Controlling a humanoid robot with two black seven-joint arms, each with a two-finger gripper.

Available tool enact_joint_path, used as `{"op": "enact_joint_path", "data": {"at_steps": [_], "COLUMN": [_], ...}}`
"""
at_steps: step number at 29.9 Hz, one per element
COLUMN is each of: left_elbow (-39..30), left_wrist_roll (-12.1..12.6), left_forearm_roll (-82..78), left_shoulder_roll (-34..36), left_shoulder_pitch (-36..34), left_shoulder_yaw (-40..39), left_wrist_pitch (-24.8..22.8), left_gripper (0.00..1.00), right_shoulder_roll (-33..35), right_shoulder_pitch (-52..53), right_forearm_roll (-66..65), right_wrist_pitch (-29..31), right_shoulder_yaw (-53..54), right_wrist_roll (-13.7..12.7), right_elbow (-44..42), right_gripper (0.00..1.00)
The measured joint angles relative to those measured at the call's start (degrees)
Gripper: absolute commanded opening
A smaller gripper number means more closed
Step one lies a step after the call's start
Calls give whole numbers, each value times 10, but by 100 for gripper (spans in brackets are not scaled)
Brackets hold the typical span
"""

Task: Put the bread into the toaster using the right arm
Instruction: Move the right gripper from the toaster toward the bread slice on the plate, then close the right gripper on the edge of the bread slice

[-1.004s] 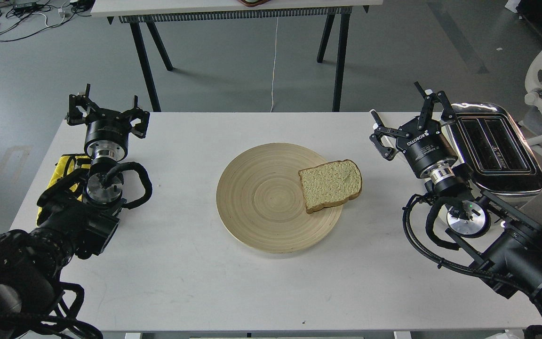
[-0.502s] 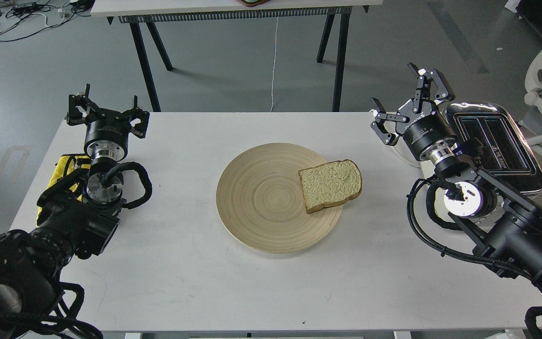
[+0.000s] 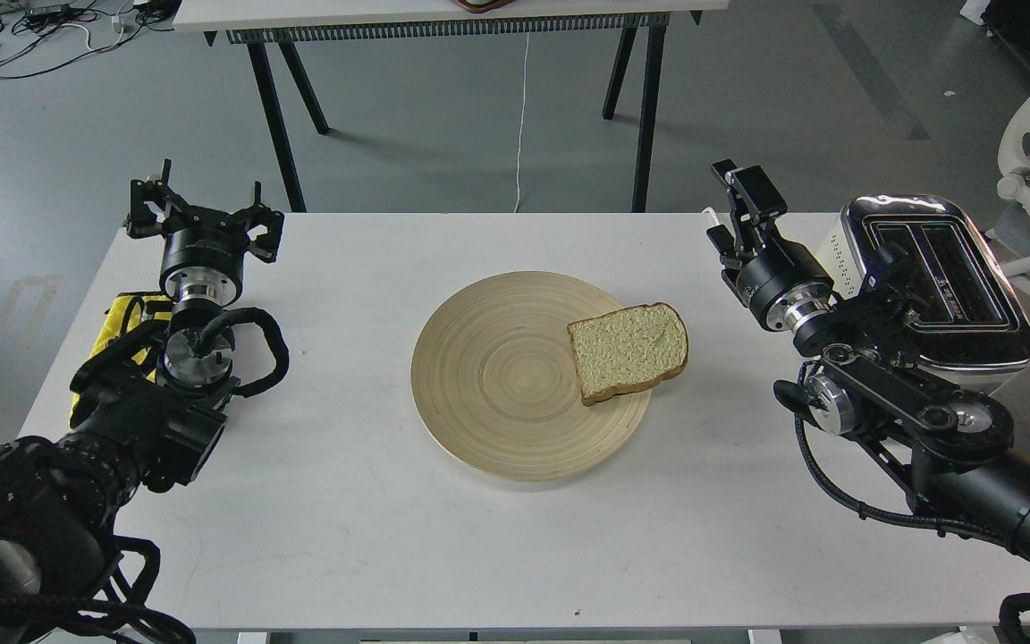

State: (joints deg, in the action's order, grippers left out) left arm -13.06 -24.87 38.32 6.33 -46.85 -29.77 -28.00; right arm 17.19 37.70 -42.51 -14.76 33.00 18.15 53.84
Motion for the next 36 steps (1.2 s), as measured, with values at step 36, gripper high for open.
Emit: {"op": "enact_joint_path", "data": {"at_steps": [36], "left_elbow": [0], "left_wrist_roll": [0], "left_forearm_roll": [0], "left_shoulder_roll": [0], "left_shoulder_pitch": [0], "left_shoulder_yaw": [0], "left_wrist_pitch": [0], "left_gripper": [100], "right_shoulder_roll": [-70], "right_shoulder_pitch": [-6], "right_forearm_roll": [-32], "right_wrist_pitch": [-108], "right_shoulder_yaw": [-233], "right_wrist_roll": [-32], "right_elbow": [-100], "right_gripper": [72]}}
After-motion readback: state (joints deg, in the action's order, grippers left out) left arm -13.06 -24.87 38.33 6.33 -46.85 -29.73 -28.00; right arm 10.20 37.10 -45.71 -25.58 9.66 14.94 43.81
